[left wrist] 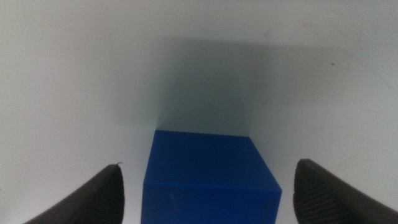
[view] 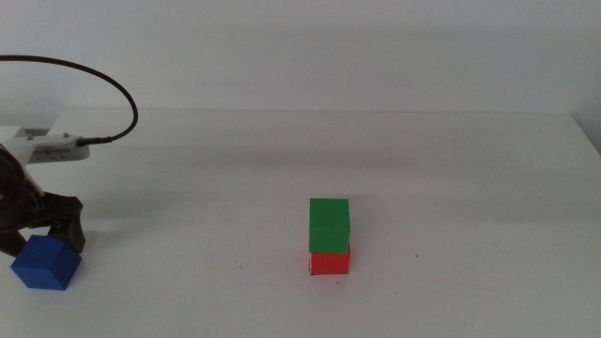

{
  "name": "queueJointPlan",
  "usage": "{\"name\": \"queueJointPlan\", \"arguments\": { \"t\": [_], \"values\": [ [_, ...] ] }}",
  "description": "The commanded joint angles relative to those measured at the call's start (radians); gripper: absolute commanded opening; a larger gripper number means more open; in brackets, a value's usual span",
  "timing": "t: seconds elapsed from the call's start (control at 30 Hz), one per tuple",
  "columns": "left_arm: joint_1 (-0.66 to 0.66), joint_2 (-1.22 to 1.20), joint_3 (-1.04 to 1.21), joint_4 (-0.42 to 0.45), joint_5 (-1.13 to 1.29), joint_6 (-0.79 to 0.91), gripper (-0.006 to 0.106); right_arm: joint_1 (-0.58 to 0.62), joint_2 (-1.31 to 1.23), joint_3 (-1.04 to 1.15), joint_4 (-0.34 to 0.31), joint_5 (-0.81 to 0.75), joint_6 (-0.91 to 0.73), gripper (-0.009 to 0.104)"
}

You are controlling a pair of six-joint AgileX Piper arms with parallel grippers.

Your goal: Stack red cubes first, then green, then blue cubes in a specific spot.

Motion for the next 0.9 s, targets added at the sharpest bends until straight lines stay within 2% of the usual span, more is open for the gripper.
{"name": "queueJointPlan", "arguments": {
  "t": [0.0, 0.1, 0.13, 0.27, 0.37, 0.43, 0.5, 0.6, 0.7, 0.77, 0.83, 0.87],
  "values": [
    [0.0, 0.006, 0.001, -0.006, -0.006, 0.003, 0.09, 0.001, -0.004, 0.006, -0.006, -0.01, -0.008, 0.091],
    [0.0, 0.008, 0.001, -0.012, 0.008, 0.003, 0.081, 0.001, -0.004, 0.006, -0.006, -0.01, -0.008, 0.091],
    [0.0, 0.01, 0.001, -0.012, 0.016, 0.003, 0.075, 0.001, -0.004, 0.006, -0.006, -0.01, -0.008, 0.091],
    [0.002, 0.003, -0.001, -0.02, 0.065, -0.033, 0.032, 0.001, -0.004, 0.006, -0.006, -0.01, -0.008, 0.091],
    [-0.004, -0.063, -0.001, -0.072, 0.096, -0.043, 0.001, 0.001, -0.004, 0.006, -0.006, -0.01, -0.008, 0.091],
    [-0.034, -0.135, -0.007, -0.089, 0.098, -0.083, -0.002, 0.001, -0.004, 0.006, -0.006, -0.01, -0.008, 0.091],
    [-0.107, -0.204, -0.035, -0.038, 0.13, -0.189, -0.002, 0.001, -0.004, 0.006, -0.006, -0.01, -0.008, 0.091],
    [-0.265, -0.233, -0.156, 0.088, 0.246, -0.394, -0.002, 0.001, -0.004, 0.006, -0.006, -0.01, -0.008, 0.091],
    [-0.438, -0.204, -0.321, 0.11, 0.275, -0.585, -0.002, 0.001, -0.004, 0.006, -0.006, -0.01, -0.008, 0.091],
    [-0.57, -0.173, -0.435, 0.128, 0.275, -0.799, -0.002, 0.001, -0.004, 0.006, -0.006, -0.01, -0.008, 0.091],
    [-0.708, -0.146, -0.496, 0.19, 0.275, -0.936, -0.002, 0.001, -0.004, 0.006, -0.006, -0.01, -0.008, 0.091],
    [-0.774, -0.131, -0.524, 0.249, 0.275, -0.988, -0.002, 0.001, -0.004, 0.006, -0.006, -0.01, -0.008, 0.091]
  ]
}}
